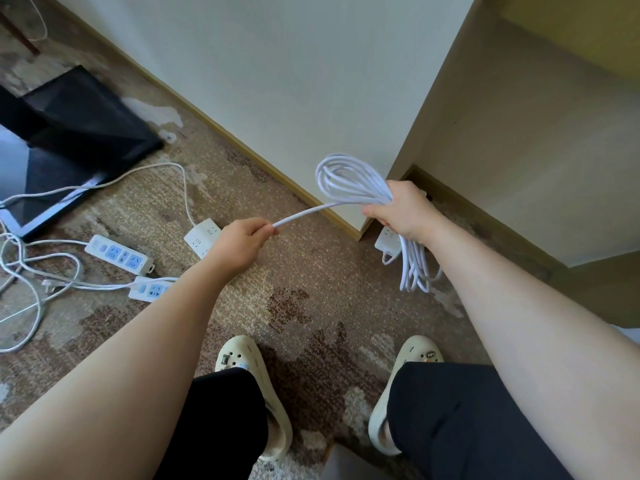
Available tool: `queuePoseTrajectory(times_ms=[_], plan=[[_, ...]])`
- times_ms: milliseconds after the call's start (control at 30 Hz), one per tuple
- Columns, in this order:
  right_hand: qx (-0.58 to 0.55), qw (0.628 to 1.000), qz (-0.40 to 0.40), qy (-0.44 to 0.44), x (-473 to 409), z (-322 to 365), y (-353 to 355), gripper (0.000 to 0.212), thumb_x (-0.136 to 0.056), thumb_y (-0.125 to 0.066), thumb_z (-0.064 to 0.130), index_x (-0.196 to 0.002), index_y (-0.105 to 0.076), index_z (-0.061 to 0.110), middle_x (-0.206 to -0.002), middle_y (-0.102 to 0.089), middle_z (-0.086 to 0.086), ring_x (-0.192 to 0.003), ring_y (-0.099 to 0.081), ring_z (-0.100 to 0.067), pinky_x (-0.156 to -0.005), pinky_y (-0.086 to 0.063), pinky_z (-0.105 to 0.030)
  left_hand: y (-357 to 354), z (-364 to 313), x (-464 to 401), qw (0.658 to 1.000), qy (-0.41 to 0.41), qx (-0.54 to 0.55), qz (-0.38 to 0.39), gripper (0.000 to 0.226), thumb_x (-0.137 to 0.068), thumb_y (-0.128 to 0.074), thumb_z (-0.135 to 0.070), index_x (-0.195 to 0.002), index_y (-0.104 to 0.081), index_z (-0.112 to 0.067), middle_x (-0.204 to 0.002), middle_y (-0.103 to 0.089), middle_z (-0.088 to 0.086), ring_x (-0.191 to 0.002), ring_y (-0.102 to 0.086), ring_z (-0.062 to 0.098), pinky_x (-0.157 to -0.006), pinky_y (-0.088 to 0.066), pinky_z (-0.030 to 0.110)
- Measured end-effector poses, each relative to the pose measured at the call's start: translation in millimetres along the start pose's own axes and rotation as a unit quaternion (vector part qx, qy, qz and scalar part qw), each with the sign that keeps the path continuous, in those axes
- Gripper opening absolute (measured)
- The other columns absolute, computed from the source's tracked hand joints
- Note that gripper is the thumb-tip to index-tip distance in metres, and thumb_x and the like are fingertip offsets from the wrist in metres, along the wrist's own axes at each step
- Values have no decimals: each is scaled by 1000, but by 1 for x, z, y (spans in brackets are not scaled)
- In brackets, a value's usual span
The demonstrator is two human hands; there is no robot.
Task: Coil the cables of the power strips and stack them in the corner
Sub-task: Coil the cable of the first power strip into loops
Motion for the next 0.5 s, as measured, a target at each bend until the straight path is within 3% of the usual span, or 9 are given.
queuePoseTrajectory(times_ms=[100,233,400,500], plan=[[-7,1000,-28,-7,0,-7,11,14,-89,-70,19,-81,-59,19,-59,-53,4,-45,-46,-4,-54,-41,-29,10,25,7,998,49,-21,-13,27,-100,-46,-30,-97,-70,-20,-67,-54,-1,-62,-49,16,-58,-37,29],[-2,999,-44,-7,1,-8,9,16,-88,-69,19,-78,-57,18,-61,-52,2,-51,-47,-11,-56,-40,-31,17,27,16,994,108,-25,-20,33,-100,-47,-28,-91,-71,-8,-66,-50,6,-51,-39,18,-52,-31,28],[-6,999,-53,7,0,1,4,20,-88,-68,22,-72,-55,22,-61,-53,3,-54,-49,-14,-57,-42,-32,6,-53,16,990,15,137,-18,33,-96,-52,-32,-76,-72,-16,-43,-49,-13,-35,-34,1,-34,-29,15],[17,998,-55,6,3,4,-3,17,-89,-69,26,-76,-59,22,-63,-57,3,-53,-52,-11,-53,-44,-27,-15,-67,14,995,21,98,7,37,-99,-46,-32,-80,-73,-14,-51,-54,-8,-35,-36,4,-34,-31,16]])
Point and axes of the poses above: each hand's wrist, its own x-axis away from the middle knuckle, its own y-axis out of the back of the hand, z = x × y, the point moved 4 cm from there along -x, towards the middle knuckle
